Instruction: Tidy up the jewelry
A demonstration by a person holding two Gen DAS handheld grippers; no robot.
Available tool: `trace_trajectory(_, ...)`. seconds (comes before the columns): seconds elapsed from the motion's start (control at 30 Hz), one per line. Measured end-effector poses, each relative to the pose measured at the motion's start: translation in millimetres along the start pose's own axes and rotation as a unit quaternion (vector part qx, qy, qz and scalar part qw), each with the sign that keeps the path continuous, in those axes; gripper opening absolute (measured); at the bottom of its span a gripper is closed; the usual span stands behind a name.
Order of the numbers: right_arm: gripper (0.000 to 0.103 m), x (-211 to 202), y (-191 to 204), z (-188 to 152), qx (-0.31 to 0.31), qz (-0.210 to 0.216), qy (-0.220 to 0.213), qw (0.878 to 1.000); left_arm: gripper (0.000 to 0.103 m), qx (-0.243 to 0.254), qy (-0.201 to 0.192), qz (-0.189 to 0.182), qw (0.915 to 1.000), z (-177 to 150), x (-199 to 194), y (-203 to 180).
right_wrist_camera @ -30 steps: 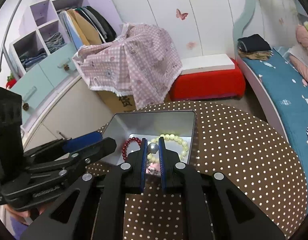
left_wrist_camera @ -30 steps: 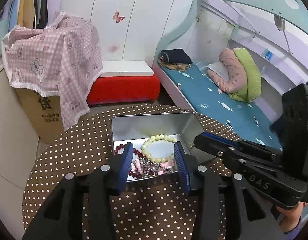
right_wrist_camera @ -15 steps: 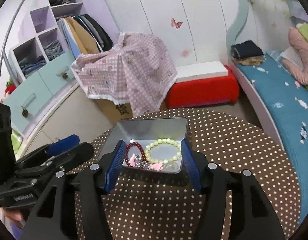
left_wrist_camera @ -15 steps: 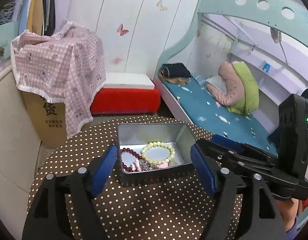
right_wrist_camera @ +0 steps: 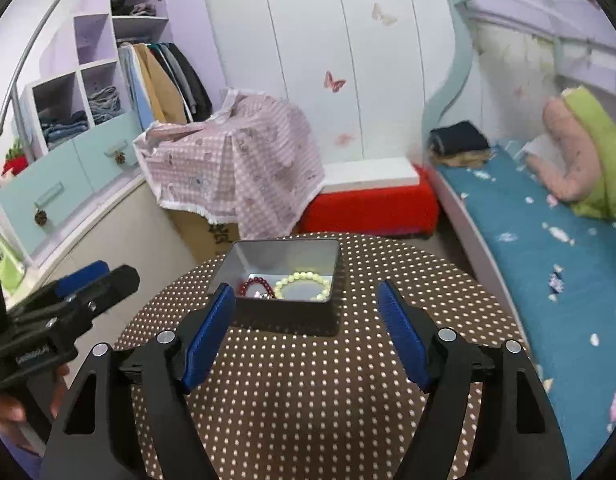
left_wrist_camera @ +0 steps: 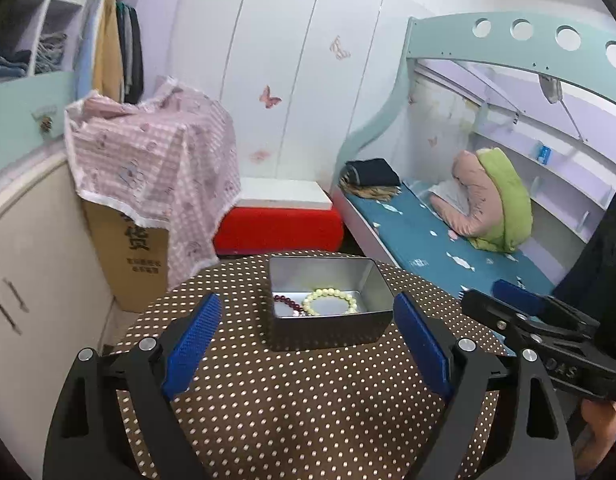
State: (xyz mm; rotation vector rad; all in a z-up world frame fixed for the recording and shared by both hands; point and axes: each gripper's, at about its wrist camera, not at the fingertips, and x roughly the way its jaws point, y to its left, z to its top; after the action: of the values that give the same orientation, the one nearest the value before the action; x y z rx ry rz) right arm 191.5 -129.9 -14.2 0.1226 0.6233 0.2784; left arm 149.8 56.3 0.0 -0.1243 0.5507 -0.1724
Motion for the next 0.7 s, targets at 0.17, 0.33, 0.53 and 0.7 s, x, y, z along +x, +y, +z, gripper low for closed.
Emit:
trace_trajectory(0.17,0.076,-40,15,-8,-0.015,-0.018,-0.026,0.999,0.085,0.018,-0.006,0.014,0.9997,-6,-27,-11)
trace_trajectory(0.33,0.078,-74,29,-16,-0.031,-0.041,-0.044,0.998,0.085,0.026,-0.019,0.028,0.9991,-13,-54,-19)
trace_trajectory(0.53,0.082,-110,46,-27,-0.04,-0.063,-0.065,0.995,0.085,0.032,-0.04,0.037,0.998,-20,-89,-29)
trace_trajectory(0.7,0.083,-138,61,-35,-0.049,-0.078,-0.086,0.992,0.085,0.034,-0.06,0.038,0.9969,-28,-115,-37)
